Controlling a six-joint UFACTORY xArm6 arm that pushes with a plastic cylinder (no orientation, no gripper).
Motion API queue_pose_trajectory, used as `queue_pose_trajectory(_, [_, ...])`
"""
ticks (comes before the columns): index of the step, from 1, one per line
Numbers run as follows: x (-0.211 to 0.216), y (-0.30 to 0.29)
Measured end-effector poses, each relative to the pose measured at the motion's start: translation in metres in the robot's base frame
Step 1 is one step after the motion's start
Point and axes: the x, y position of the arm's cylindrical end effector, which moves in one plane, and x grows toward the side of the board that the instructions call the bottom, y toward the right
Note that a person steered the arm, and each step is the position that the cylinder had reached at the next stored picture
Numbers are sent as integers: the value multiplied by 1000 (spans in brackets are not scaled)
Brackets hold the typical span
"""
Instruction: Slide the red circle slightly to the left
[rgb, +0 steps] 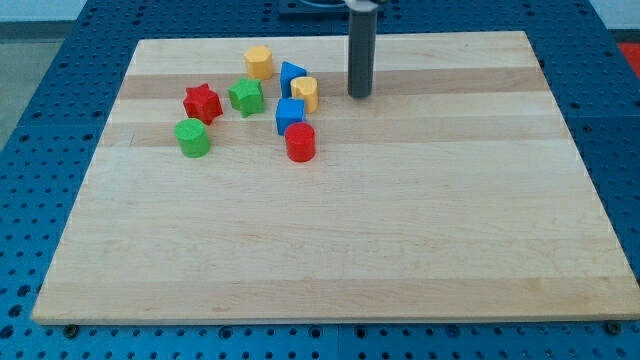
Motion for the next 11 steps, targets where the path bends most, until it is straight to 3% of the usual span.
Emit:
queue_pose_trajectory(2, [90, -52])
queue_pose_trajectory(3, [94, -83])
queue_pose_trajectory(9, [74, -123])
queue_pose_trajectory(11, [119, -157])
